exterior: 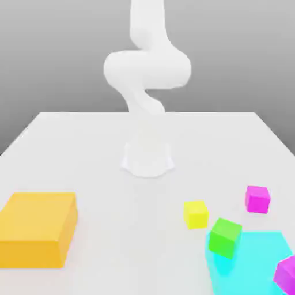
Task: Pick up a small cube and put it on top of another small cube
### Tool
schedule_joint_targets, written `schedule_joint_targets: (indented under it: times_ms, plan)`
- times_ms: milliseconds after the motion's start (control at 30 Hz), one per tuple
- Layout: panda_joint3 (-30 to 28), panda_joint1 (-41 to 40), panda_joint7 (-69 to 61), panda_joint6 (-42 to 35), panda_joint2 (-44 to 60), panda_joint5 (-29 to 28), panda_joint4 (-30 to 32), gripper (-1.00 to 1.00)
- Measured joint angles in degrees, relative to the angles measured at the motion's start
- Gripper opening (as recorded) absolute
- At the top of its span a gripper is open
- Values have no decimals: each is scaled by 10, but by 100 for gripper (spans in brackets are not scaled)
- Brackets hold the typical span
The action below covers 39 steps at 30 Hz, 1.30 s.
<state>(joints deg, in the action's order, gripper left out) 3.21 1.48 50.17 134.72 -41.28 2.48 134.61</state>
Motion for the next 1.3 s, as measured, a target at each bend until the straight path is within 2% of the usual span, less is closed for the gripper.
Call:
schedule_joint_targets:
  times_ms: [233, 433, 600, 700, 733, 800, 900, 967, 1000, 1200, 1300]
  plan:
    - [111, 44, 136, 84, 127, 57, 81, 0]
    - [220, 79, 270, 155, 233, 77, 149, 0]
    - [309, 104, 414, 217, 329, 49, 206, 0]
    - [342, 137, 533, 255, 394, -14, 241, 0]
    - [340, 157, 577, 267, 417, -47, 250, 0]
    - [295, 183, 654, 295, 465, -131, 251, 0]
    - [195, 256, 744, 337, 530, -247, 237, 0]
    - [122, 316, 788, 368, 570, -303, 226, 0]
    - [101, 333, 800, 376, 581, -318, 222, -100]
    - [91, 341, 806, 382, 587, -326, 221, -100]
    - [149, 297, 760, 354, 549, -267, 232, -100]
